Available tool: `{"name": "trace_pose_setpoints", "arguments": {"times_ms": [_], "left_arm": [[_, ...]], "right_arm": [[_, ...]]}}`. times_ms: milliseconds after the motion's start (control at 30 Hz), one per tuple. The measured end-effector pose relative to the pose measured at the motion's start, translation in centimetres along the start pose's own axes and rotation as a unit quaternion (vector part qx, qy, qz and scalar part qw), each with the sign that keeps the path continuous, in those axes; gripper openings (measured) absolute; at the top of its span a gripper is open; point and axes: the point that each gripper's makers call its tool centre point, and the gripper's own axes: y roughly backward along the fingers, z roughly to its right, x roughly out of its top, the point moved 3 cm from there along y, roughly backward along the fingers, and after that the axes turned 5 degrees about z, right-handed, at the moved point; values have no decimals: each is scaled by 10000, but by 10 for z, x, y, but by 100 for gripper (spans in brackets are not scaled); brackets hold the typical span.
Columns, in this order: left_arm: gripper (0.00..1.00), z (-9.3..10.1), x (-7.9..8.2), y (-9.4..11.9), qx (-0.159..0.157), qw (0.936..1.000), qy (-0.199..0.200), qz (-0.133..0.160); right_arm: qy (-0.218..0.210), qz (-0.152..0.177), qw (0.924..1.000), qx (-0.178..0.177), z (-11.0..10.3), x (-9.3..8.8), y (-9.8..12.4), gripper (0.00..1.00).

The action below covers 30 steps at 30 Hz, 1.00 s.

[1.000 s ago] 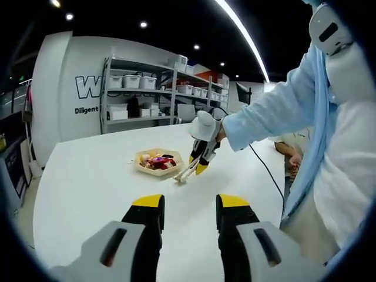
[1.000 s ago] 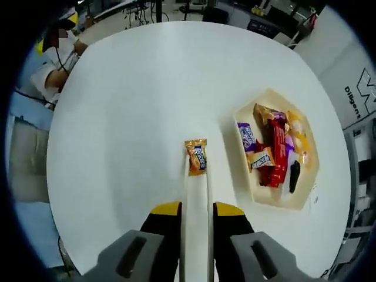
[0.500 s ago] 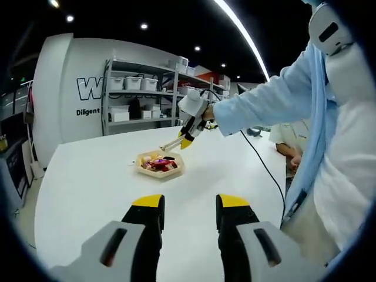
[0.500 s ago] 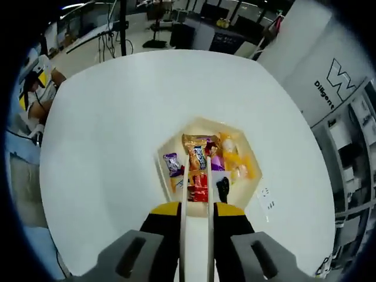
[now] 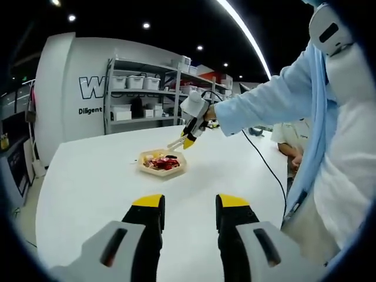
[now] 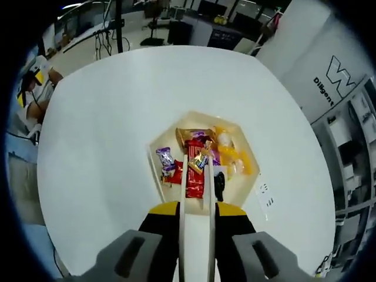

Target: Place the target food into the container with the food tongs after gripping and lifting it, then release it inside without dropping or visibly crushing the food.

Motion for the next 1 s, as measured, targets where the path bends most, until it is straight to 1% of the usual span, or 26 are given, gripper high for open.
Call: {"name": "trace_pose_setpoints", "arguments": {"times_ms": [167, 267, 333, 400, 467, 667, 1000], "left_arm": [[32, 1, 2, -5, -58, 10000, -26, 0], [33, 2, 2, -7, -95, 9999, -30, -3], [33, 3, 3, -9, -127, 9999, -30, -7], [33, 3, 3, -10, -150, 9999, -38, -7], [33, 4, 3, -12, -171, 9998, -38, -6], [33, 6, 4, -14, -218, 9998, -32, -5], [33, 7, 5, -20, -297, 9995, -39, -14]], "right_arm": [[-93, 174, 9998, 92, -5, 3, 5, 13], [-92, 245, 9996, 143, -13, 3, 9, 13], [-60, 276, 9995, 163, -20, 2, 12, 13], [-65, 284, 9994, 193, -20, 0, 12, 13], [-70, 302, 9993, 207, -28, -3, 16, 13], [-78, 375, 9988, 292, -32, -8, 16, 14], [-103, 537, 9971, 526, -64, -11, 21, 14]]}}
